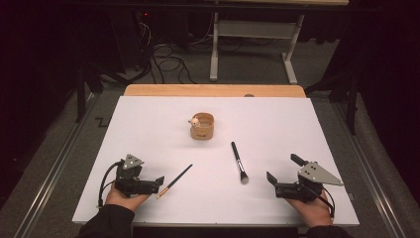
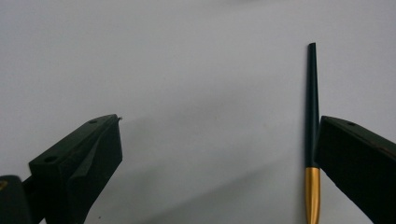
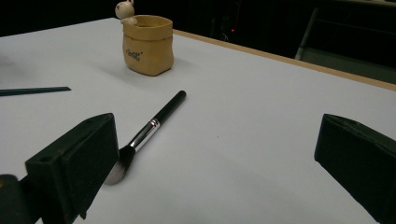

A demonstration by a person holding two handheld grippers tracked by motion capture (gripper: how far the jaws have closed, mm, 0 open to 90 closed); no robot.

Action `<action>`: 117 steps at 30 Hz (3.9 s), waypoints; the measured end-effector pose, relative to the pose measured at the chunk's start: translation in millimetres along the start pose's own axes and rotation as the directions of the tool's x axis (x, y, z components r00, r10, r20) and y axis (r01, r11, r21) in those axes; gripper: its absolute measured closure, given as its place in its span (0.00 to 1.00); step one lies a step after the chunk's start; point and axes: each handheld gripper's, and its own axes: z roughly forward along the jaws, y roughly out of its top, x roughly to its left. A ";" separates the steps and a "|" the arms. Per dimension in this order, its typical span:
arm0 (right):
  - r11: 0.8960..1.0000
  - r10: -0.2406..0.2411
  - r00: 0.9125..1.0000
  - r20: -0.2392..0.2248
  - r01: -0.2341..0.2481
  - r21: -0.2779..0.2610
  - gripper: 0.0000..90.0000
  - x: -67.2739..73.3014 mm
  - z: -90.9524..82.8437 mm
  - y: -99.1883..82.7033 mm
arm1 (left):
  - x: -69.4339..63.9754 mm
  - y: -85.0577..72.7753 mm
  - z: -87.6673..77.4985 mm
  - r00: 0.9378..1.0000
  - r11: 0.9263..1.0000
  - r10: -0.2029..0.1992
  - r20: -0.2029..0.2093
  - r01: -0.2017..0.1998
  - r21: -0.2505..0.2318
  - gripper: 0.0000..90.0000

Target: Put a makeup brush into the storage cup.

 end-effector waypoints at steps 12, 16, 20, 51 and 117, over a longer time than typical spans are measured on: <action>1.000 0.011 1.000 -0.010 -0.011 -0.007 0.00 -0.1 -0.8 -0.7 | -2.1 11.2 -1.4 1.000 0.998 0.001 0.021 -0.003 0.069 0.02; 1.000 0.019 1.000 -0.009 -0.019 -0.008 0.00 -1.1 -1.6 -0.9 | -0.5 16.1 -3.6 0.999 0.994 -0.004 0.047 -0.001 0.108 0.02; 1.000 0.018 1.000 -0.006 -0.018 -0.012 0.00 -0.3 -2.2 -0.1 | -0.4 18.8 -4.5 0.998 0.990 -0.011 0.060 0.003 0.138 0.02; 1.000 0.011 1.000 -0.020 -0.011 -0.016 0.00 0.6 -0.5 -0.3 | -3.8 38.5 -4.9 0.995 0.944 -0.021 0.097 -0.012 0.331 0.08; 1.000 -0.001 1.000 -0.012 0.001 -0.017 0.00 1.6 -1.4 0.6 | -47.0 47.0 16.6 0.963 0.866 0.202 0.178 -0.261 0.427 0.77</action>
